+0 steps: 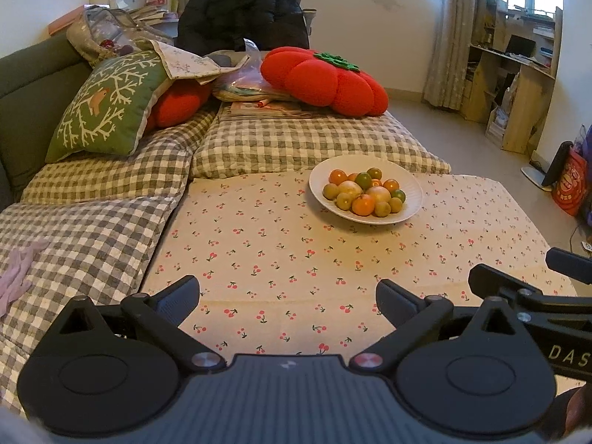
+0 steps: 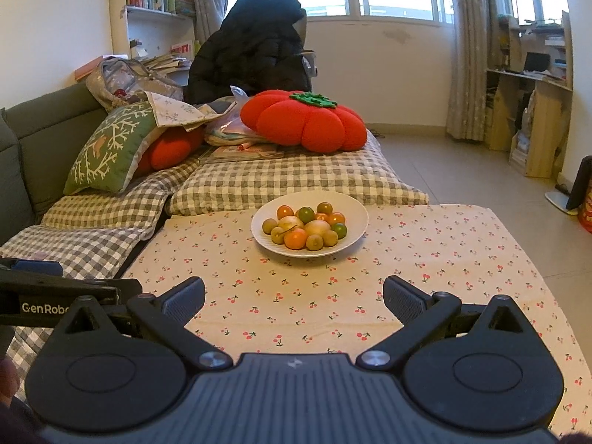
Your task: Organize fruits
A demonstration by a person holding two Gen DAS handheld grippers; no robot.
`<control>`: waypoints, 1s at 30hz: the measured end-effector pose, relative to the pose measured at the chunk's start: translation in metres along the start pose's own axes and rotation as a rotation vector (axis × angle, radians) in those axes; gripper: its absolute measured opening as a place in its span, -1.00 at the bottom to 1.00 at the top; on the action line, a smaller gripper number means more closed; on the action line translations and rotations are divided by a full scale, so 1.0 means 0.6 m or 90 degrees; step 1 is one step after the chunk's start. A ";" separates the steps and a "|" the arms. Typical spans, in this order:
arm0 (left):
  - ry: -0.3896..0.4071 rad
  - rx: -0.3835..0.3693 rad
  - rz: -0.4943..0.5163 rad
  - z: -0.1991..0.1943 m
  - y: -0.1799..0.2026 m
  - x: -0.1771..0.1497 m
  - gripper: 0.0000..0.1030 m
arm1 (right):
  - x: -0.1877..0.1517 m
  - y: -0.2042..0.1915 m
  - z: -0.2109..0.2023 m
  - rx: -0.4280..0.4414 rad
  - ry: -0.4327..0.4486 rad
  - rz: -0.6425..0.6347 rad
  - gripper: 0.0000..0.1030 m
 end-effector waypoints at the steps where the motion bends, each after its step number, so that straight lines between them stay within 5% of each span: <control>1: 0.000 0.000 0.001 0.000 0.000 0.000 0.92 | 0.000 0.000 0.000 0.000 0.000 0.000 1.00; 30: 0.002 0.004 0.009 0.003 -0.003 0.001 0.92 | -0.003 -0.002 0.000 0.006 -0.006 0.013 1.00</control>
Point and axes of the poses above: each gripper's, at about its wrist camera, not at the fingertips, and z roughly the way its jaws point, y to its right, x to its top, the point moved 2 cm from there along z, roughly the way its jaws point, and after that the axes turned 3 degrees about -y, right-handed, at the moved point
